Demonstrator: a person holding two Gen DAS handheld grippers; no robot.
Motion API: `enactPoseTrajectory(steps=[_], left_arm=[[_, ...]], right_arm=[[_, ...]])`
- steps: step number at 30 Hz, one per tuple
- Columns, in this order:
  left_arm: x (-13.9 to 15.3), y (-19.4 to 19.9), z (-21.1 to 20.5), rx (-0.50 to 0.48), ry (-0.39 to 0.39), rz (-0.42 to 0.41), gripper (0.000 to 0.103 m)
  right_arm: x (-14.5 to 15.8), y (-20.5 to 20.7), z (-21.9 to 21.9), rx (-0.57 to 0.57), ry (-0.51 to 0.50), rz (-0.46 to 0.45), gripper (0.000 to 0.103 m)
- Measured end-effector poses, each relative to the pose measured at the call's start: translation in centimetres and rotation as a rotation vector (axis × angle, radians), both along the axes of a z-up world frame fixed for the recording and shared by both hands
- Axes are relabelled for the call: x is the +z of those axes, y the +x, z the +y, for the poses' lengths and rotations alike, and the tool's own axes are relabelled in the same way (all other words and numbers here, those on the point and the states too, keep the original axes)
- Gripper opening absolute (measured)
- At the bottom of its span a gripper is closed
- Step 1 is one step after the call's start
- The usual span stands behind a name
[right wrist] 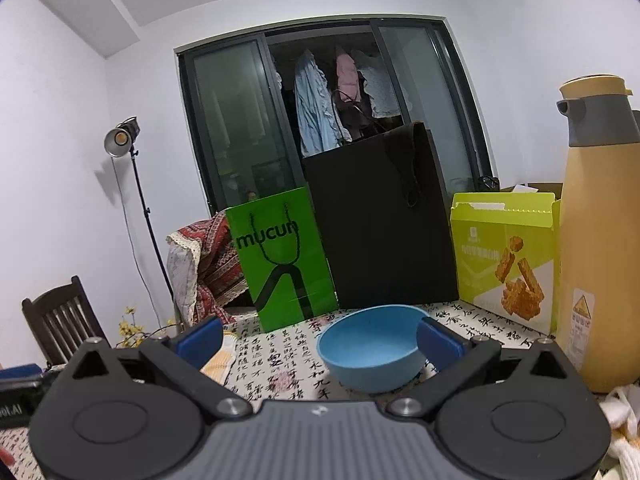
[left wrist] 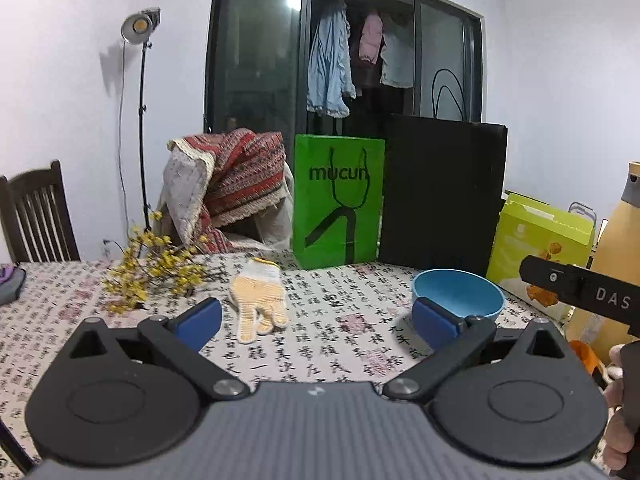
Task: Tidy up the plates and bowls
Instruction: 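Bring both open grippers down to the blue bowl beside the black bag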
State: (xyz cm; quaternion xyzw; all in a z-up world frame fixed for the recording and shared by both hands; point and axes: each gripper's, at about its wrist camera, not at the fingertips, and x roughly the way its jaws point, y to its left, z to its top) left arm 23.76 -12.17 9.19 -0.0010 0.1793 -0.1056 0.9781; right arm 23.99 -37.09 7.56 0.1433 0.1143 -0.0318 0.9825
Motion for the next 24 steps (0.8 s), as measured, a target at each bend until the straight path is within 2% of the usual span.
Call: enactPoseTrajectory(steps=[16, 24], left_arm=[[0.1, 7.7, -4.1, 0.013, -0.024, 0.109, 0.103], [-1.5, 12.6, -6.8, 0.074, 0.036, 0.130, 0.103]], right_arm=[[2.2, 7.4, -3.7, -0.078, 0.000, 0.069, 0.103], [0.2, 12.1, -5.5, -0.107, 0.059, 0.123, 0.103]])
